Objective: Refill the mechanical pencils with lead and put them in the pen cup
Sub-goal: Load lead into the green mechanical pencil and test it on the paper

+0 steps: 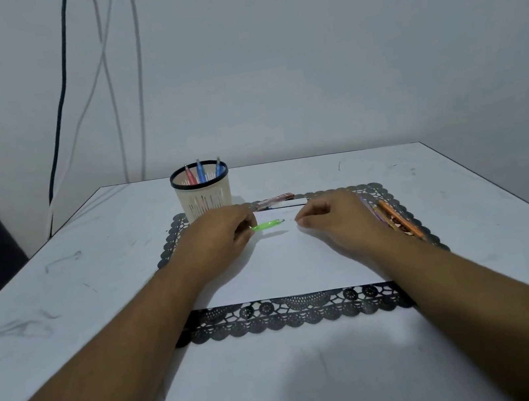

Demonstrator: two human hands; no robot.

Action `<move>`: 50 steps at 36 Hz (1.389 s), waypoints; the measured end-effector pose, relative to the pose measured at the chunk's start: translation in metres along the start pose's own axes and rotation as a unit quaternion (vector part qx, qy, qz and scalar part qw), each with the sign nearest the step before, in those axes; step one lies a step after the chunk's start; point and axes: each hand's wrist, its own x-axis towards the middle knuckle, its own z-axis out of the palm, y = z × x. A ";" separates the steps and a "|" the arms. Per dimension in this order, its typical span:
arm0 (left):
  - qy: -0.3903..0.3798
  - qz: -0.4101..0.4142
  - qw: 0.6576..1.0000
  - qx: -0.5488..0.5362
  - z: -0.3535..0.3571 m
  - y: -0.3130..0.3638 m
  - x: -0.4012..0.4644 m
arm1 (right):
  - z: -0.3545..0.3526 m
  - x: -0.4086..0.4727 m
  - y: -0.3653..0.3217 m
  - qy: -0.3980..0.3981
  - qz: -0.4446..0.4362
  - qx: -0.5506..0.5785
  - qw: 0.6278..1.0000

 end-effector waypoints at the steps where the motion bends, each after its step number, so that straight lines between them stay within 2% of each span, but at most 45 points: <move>1: -0.002 0.003 1.000 0.000 0.001 0.000 0.000 | 0.003 0.003 0.004 -0.004 -0.008 -0.012 1.000; 5: -0.005 0.023 1.000 0.002 0.005 0.001 0.001 | 0.010 0.010 0.007 0.006 -0.026 -0.136 0.990; 12: -0.004 0.033 0.999 0.013 0.007 0.005 -0.002 | 0.016 0.011 0.002 -0.005 -0.038 -0.225 0.974; 16: 0.004 0.027 0.999 0.020 0.006 0.010 -0.005 | 0.009 0.011 0.005 -0.004 -0.038 -0.190 0.981; 21: 0.001 0.008 1.000 0.019 0.004 0.003 -0.003 | -0.009 0.003 -0.001 0.027 -0.022 -0.066 0.997; 25: -0.003 -0.002 1.000 0.019 -0.002 -0.001 0.000 | -0.017 -0.001 -0.007 0.030 -0.026 -0.045 0.998; 27: -0.006 -0.002 1.000 0.012 -0.003 -0.001 -0.001 | -0.015 -0.003 -0.010 0.021 -0.026 -0.055 0.998; 30: -0.023 -0.007 1.000 -0.009 -0.001 0.001 -0.004 | -0.009 -0.004 -0.009 -0.038 -0.028 -0.066 0.997; 34: -0.032 -0.001 0.999 -0.019 -0.001 0.007 -0.003 | -0.008 -0.002 -0.007 -0.080 -0.032 -0.161 0.983; 40: -0.028 -0.005 0.999 -0.032 -0.006 0.004 -0.002 | -0.017 -0.003 -0.011 -0.105 -0.025 -0.162 0.981; 45: -0.030 -0.012 0.999 -0.039 -0.007 0.005 -0.004 | -0.026 -0.003 -0.014 -0.094 -0.026 -0.144 0.985; 50: -0.032 -0.012 0.999 -0.027 -0.008 0.009 -0.003 | -0.041 0.000 -0.015 -0.185 0.007 -0.159 0.970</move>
